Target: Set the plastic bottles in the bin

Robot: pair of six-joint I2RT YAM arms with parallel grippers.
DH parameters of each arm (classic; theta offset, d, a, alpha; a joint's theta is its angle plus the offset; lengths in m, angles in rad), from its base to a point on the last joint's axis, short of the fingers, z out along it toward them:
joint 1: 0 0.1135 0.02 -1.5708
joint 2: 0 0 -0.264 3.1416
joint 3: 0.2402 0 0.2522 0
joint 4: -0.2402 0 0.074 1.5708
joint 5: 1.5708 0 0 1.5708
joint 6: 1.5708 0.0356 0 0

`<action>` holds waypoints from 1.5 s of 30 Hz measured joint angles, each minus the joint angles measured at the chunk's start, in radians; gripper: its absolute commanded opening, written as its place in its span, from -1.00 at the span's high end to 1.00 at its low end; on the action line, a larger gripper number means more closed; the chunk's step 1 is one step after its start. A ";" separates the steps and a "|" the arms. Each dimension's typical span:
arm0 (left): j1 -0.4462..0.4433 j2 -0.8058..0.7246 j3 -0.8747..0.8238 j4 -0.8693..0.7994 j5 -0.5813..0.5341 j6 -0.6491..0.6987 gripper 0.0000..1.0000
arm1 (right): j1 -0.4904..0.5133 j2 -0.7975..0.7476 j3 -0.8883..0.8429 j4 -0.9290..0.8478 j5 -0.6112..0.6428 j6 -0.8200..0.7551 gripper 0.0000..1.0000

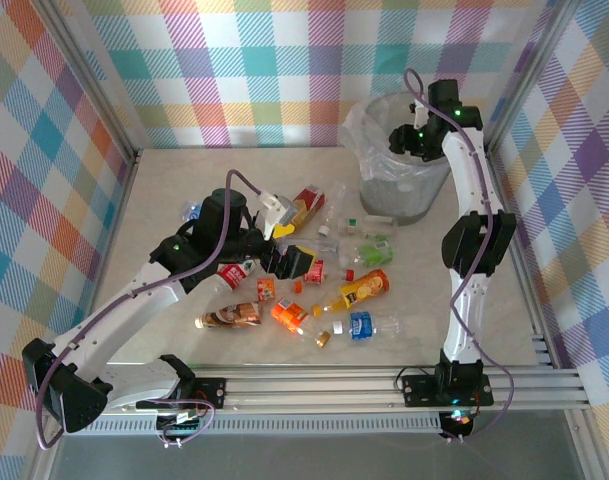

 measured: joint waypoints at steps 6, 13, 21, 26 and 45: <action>-0.002 0.000 0.000 0.000 -0.007 0.000 -1.00 | 0.000 0.004 0.000 -0.007 0.004 0.012 -0.46; -0.002 0.000 0.000 0.000 -0.009 0.000 -1.00 | 0.000 0.004 0.000 -0.009 0.004 0.022 -0.62; -0.008 0.000 0.000 0.000 -0.018 0.000 -1.00 | 0.000 -0.025 0.013 -0.008 0.004 0.023 -0.60; -0.008 -0.001 0.000 0.000 -0.033 0.000 -1.00 | 0.000 -0.118 0.006 0.012 0.004 0.024 -0.59; -0.008 -0.044 0.000 -0.003 -0.109 0.022 -1.00 | 0.213 -0.735 -0.629 0.171 -0.001 0.021 -0.57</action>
